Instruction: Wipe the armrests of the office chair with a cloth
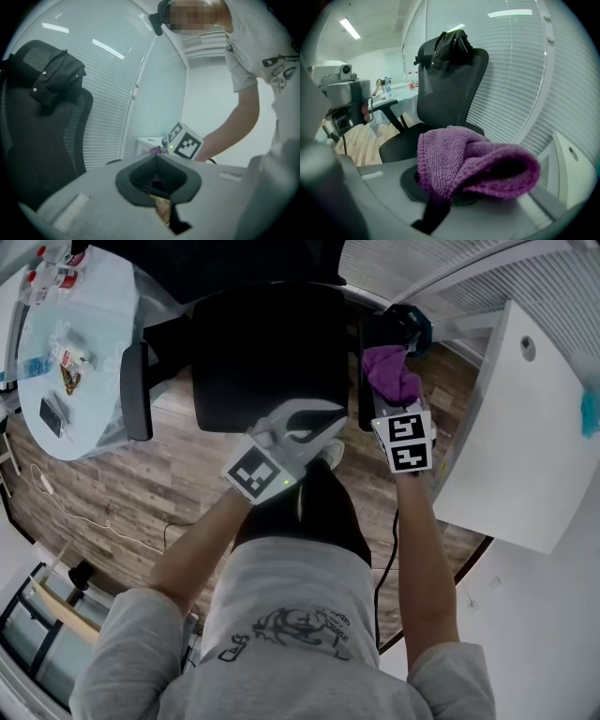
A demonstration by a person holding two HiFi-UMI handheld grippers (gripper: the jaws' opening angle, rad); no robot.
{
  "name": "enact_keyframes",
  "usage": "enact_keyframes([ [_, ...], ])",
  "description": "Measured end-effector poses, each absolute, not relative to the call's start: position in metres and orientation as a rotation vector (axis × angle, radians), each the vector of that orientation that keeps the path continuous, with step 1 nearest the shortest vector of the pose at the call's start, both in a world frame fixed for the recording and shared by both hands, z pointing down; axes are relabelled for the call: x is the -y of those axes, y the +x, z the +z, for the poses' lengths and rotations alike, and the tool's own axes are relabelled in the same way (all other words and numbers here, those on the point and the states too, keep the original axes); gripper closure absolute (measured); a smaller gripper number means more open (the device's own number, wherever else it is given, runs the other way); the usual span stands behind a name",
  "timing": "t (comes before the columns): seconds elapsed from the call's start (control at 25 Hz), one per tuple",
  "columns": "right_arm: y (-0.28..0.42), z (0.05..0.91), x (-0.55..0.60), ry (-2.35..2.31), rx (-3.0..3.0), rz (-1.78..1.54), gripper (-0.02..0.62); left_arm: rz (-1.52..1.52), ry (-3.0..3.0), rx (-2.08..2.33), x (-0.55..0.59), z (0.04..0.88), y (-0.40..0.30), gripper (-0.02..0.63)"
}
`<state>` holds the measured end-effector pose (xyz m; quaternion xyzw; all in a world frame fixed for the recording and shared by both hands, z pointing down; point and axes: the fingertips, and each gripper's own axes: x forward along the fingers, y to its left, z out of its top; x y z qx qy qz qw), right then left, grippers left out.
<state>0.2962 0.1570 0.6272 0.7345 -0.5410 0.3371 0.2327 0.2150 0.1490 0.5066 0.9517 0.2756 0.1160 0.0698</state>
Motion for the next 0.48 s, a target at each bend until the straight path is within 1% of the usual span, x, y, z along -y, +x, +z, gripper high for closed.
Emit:
enact_keyframes([
  [0.28, 0.244, 0.622, -0.202, 2.016, 1.510, 0.991, 0.565, 0.354, 2.855, -0.874, -0.162, 0.506, 0.221, 0.604],
  [0.48, 0.226, 0.618, -0.221, 2.009, 1.512, 1.048, 0.565, 0.360, 2.840, -0.888, -0.165, 0.507, 0.227, 0.604],
])
